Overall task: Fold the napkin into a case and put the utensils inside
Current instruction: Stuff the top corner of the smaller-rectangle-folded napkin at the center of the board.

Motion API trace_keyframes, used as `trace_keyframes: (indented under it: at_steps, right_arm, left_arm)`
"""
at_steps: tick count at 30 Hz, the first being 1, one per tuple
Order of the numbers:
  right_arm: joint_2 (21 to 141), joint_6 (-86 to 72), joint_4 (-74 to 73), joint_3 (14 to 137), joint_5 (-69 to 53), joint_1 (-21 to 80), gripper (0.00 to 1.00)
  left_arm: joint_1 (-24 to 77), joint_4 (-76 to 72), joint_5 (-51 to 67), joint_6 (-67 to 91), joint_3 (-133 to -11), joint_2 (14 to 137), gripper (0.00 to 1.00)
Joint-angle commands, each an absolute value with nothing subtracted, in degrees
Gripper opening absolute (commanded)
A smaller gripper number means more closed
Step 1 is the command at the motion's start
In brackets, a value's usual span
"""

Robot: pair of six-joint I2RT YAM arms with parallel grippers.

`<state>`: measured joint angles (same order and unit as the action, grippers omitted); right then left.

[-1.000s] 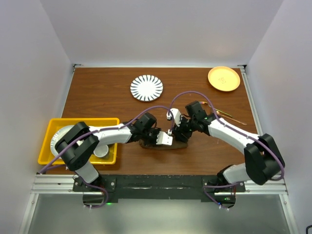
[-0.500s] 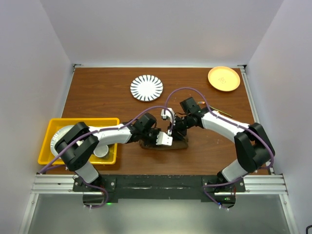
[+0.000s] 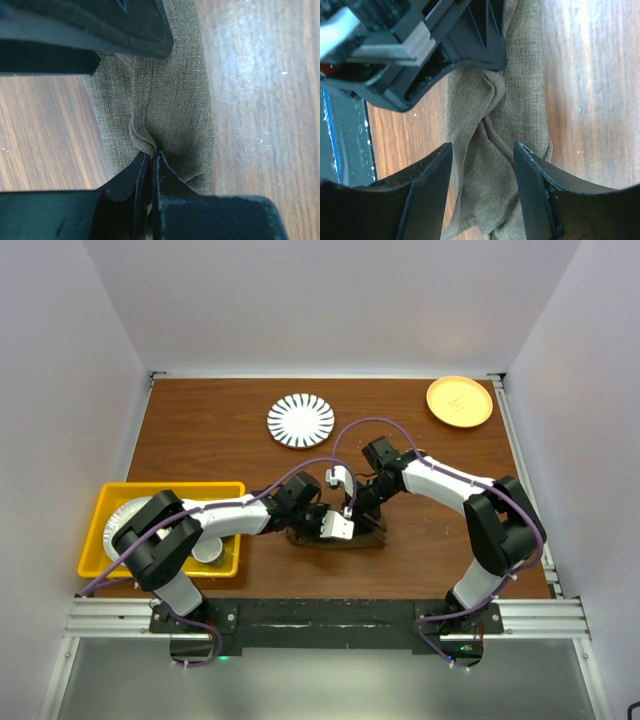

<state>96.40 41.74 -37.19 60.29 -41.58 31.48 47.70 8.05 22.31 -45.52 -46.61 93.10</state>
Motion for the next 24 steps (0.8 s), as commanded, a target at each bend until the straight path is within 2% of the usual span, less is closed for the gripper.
trace_keyframes:
  at_steps: [1,4,14,15,18,19,21,24]
  right_arm:
    - [95.9,45.1,-42.0,63.2,-44.8,31.7,0.58]
    - [96.6,45.4,-41.8,63.7,-43.8,31.7,0.6]
    - [99.3,46.3,-39.6,63.5,-40.2,32.0,0.47]
    - [99.6,46.3,-39.6,63.5,-40.0,32.1,0.44]
    - [100.0,46.0,-39.6,64.2,-40.0,32.2,0.26]
    - [100.0,46.1,-39.8,64.4,-40.5,32.1,0.15]
    - [100.1,45.8,-40.6,65.5,-40.9,32.1,0.02]
    - [99.9,44.3,-40.7,67.1,-41.4,32.1,0.0]
  left_arm:
    - [48.0,13.3,23.8,-43.9,-45.0,94.1,0.0]
    - [48.0,13.3,23.7,-43.9,-45.1,94.2,0.0]
    - [48.0,13.6,23.9,-43.9,-45.3,94.4,0.0]
    - [48.0,13.5,23.9,-43.9,-45.4,94.5,0.0]
    - [48.0,13.8,24.2,-44.2,-45.4,94.5,0.0]
    - [48.0,13.7,24.2,-44.2,-45.4,94.4,0.0]
    - [48.0,13.9,24.3,-44.4,-45.3,94.3,0.0]
    - [48.0,14.0,24.3,-44.5,-45.3,94.4,0.0]
